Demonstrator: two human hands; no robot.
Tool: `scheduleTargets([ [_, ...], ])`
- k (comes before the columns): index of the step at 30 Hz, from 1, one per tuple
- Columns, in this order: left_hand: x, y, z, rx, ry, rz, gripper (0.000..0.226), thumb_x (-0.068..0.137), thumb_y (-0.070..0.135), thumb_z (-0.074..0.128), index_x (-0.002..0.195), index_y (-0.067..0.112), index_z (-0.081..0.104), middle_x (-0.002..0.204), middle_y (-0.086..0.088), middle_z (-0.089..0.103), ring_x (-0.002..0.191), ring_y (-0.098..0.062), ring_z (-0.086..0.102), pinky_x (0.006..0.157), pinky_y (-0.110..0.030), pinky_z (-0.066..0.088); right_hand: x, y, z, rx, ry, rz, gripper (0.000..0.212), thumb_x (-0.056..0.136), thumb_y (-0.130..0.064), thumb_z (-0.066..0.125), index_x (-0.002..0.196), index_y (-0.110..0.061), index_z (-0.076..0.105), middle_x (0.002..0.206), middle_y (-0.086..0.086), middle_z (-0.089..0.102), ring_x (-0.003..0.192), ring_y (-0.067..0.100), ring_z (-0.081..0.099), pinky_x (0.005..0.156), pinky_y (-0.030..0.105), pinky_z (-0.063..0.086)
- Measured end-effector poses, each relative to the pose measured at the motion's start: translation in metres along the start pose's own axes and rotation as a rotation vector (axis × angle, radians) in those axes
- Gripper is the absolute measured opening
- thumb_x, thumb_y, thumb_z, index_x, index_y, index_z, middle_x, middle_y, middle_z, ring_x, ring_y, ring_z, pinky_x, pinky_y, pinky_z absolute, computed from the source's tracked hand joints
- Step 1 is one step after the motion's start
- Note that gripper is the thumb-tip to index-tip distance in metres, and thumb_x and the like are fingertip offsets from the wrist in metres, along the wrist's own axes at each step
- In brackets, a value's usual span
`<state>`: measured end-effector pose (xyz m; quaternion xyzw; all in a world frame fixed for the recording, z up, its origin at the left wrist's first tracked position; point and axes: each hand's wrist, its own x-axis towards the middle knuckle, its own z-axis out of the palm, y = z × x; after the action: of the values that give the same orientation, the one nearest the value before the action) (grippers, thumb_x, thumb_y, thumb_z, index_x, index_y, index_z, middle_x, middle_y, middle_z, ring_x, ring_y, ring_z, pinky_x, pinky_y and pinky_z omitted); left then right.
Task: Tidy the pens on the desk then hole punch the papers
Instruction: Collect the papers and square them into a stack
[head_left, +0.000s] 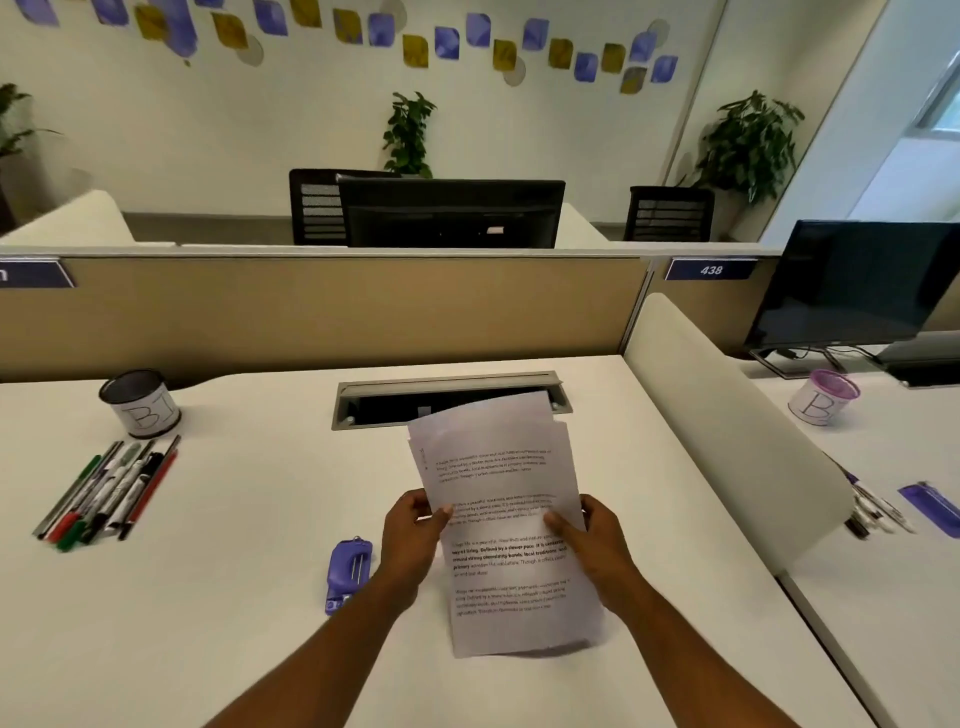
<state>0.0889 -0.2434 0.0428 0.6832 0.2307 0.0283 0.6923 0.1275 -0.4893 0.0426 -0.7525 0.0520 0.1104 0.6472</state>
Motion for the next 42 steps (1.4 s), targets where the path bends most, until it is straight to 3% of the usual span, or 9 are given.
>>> scheduleTargets([
  [4, -0.002, 0.035, 0.005, -0.036, -0.029, 0.156, 0.012, 0.097, 0.018, 0.061, 0.108, 0.021, 0.056, 0.106, 0.001, 0.069, 0.094, -0.019, 0.071, 0.06, -0.02, 0.058, -0.004, -0.015, 0.008, 0.066, 0.065, -0.098, 0.037, 0.082, -0.039, 0.082, 0.11, -0.021, 0.067, 0.1, 0.0, 0.079, 0.087, 0.023, 0.078, 0.072, 0.039, 0.065],
  [9, -0.006, 0.064, 0.017, -0.029, -0.041, 0.308, 0.014, 0.1, 0.029, 0.054, 0.113, 0.031, 0.048, 0.105, 0.003, 0.071, 0.093, -0.019, 0.073, 0.072, -0.035, 0.064, -0.005, -0.04, 0.024, 0.137, 0.175, -0.203, 0.024, 0.085, -0.032, 0.081, 0.102, -0.034, 0.065, 0.093, -0.01, 0.075, 0.087, 0.019, 0.074, 0.064, 0.025, 0.061],
  [14, -0.01, 0.07, 0.02, 0.034, -0.024, 0.399, 0.028, 0.1, 0.026, 0.052, 0.124, 0.037, 0.042, 0.106, 0.013, 0.064, 0.095, -0.013, 0.069, 0.064, -0.022, 0.06, -0.005, -0.057, 0.035, 0.148, 0.197, -0.268, 0.042, 0.084, -0.031, 0.082, 0.113, -0.046, 0.056, 0.107, -0.009, 0.069, 0.095, 0.015, 0.069, 0.062, 0.022, 0.061],
  [17, -0.012, 0.067, 0.02, 0.107, -0.028, 0.403, 0.024, 0.102, 0.026, 0.048, 0.123, 0.034, 0.039, 0.107, 0.012, 0.06, 0.096, -0.016, 0.067, 0.059, -0.017, 0.056, -0.004, -0.054, 0.039, 0.116, 0.184, -0.25, 0.044, 0.085, -0.027, 0.082, 0.12, -0.039, 0.059, 0.109, -0.006, 0.071, 0.098, 0.019, 0.07, 0.064, 0.024, 0.062],
  [23, -0.014, 0.063, 0.02, 0.173, -0.028, 0.413, 0.018, 0.103, 0.027, 0.045, 0.119, 0.028, 0.038, 0.106, 0.011, 0.06, 0.092, -0.015, 0.068, 0.061, -0.02, 0.058, -0.006, -0.052, 0.04, 0.081, 0.236, -0.268, 0.033, 0.081, -0.04, 0.078, 0.111, -0.04, 0.062, 0.101, -0.01, 0.073, 0.087, 0.017, 0.072, 0.057, 0.018, 0.059],
  [29, -0.015, 0.053, 0.02, 0.186, -0.015, 0.391, 0.015, 0.103, 0.024, 0.045, 0.117, 0.027, 0.04, 0.106, 0.008, 0.061, 0.092, -0.017, 0.067, 0.067, -0.025, 0.061, -0.011, -0.042, 0.034, 0.124, 0.214, -0.216, 0.019, 0.086, -0.023, 0.081, 0.094, -0.036, 0.07, 0.084, -0.012, 0.078, 0.079, 0.017, 0.075, 0.056, 0.019, 0.058],
  [35, -0.021, 0.038, 0.019, 0.207, -0.055, 0.343, 0.017, 0.103, 0.023, 0.047, 0.118, 0.026, 0.041, 0.106, 0.009, 0.06, 0.095, -0.016, 0.066, 0.063, -0.021, 0.059, -0.018, -0.03, 0.037, 0.097, 0.182, -0.142, 0.022, 0.086, -0.018, 0.081, 0.096, -0.034, 0.068, 0.092, -0.007, 0.077, 0.086, 0.02, 0.073, 0.064, 0.026, 0.06],
  [39, -0.024, 0.033, 0.018, 0.175, -0.03, 0.355, 0.017, 0.102, 0.022, 0.05, 0.115, 0.031, 0.042, 0.105, 0.011, 0.061, 0.093, -0.016, 0.067, 0.064, -0.022, 0.06, -0.02, -0.026, 0.035, 0.121, 0.204, -0.137, 0.023, 0.085, -0.021, 0.082, 0.095, -0.036, 0.069, 0.084, -0.014, 0.077, 0.083, 0.017, 0.074, 0.057, 0.018, 0.058],
  [42, -0.026, 0.026, 0.019, 0.189, -0.049, 0.309, 0.027, 0.099, 0.021, 0.055, 0.116, 0.036, 0.04, 0.107, 0.017, 0.058, 0.093, -0.011, 0.064, 0.061, -0.017, 0.058, -0.024, -0.018, 0.038, 0.088, 0.169, -0.098, 0.025, 0.085, -0.02, 0.082, 0.097, -0.036, 0.067, 0.094, -0.01, 0.075, 0.086, 0.018, 0.071, 0.055, 0.017, 0.056],
])
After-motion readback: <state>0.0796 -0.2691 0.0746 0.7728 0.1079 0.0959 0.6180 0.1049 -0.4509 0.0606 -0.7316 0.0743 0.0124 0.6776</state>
